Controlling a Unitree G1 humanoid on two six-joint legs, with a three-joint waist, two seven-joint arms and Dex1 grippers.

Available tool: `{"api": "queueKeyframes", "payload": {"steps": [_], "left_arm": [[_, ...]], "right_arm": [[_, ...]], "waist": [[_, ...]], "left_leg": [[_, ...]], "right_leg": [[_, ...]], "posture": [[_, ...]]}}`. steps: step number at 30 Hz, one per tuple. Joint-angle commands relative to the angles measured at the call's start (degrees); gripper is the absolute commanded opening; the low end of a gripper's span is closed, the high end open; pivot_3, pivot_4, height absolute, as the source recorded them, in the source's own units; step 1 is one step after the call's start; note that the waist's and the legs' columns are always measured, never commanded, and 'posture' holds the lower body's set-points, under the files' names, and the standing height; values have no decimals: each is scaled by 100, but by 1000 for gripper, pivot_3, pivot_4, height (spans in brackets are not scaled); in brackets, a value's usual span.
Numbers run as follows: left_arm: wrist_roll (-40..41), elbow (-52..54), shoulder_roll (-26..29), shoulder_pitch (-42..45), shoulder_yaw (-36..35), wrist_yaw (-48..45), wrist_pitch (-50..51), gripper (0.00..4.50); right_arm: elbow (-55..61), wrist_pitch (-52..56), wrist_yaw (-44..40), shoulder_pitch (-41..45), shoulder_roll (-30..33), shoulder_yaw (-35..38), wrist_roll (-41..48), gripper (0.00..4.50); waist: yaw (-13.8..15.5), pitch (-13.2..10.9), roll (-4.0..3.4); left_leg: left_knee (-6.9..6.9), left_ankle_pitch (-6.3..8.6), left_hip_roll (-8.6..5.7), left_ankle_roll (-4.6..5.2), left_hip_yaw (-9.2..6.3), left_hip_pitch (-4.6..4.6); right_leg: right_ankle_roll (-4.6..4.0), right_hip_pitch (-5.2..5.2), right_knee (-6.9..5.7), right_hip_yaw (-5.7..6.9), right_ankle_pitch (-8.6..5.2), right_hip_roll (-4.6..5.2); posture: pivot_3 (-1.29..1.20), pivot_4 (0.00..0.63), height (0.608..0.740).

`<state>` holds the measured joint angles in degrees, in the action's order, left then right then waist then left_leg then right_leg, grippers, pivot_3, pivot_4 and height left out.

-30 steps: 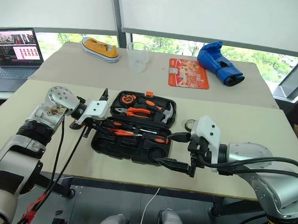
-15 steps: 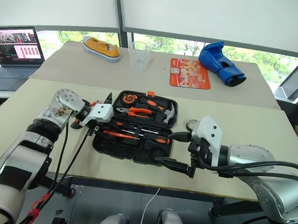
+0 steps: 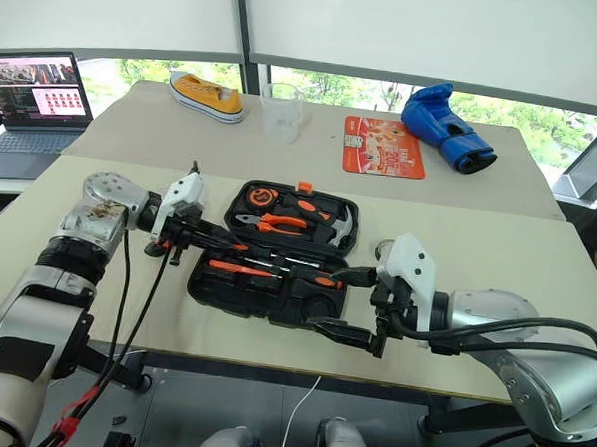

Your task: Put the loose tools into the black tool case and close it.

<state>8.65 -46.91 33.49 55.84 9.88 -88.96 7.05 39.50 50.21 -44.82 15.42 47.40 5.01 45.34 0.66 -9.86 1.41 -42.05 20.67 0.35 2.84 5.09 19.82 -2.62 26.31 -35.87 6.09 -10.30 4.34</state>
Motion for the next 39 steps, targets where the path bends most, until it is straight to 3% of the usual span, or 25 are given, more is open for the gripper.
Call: {"api": "queueKeyframes", "payload": {"steps": [1, 18, 31, 39], "left_arm": [[-29, 300, -77, -187, -74, 273, 105, 60], [-502, 1043, 90, -1144, 224, 626, -391, 60], [197, 1804, 249, -1111, -239, 479, 553, 60], [-246, 1188, 107, -1118, -63, 987, -28, 60]], "right_arm": [[45, -117, 38, 127, -32, 78, 80, 4500], [-98, -83, 82, 234, -53, 25, 78, 4500], [-296, -215, -32, 321, -98, -171, -70, 4500], [-345, -242, -93, 403, -112, -226, -72, 4500]], "waist": [[0, 0, 0], [1, 3, 0], [0, 3, 1], [5, 3, 1]], "left_leg": [[-2, 0, 0, 0, 0, 0], [-19, 0, 0, -2, 13, -37], [-23, 0, 5, -1, 20, -39], [-17, 1, 1, 1, 17, -29]], "right_leg": [[0, 0, 0, 0, 0, 0], [-1, -16, -13, -27, 0, 7], [0, -10, -20, -44, 0, 5], [0, -10, -5, -31, 0, 4]], "posture": [[0, 150, 724], [0, 150, 724], [0, 150, 724], [0, 150, 724]]}}
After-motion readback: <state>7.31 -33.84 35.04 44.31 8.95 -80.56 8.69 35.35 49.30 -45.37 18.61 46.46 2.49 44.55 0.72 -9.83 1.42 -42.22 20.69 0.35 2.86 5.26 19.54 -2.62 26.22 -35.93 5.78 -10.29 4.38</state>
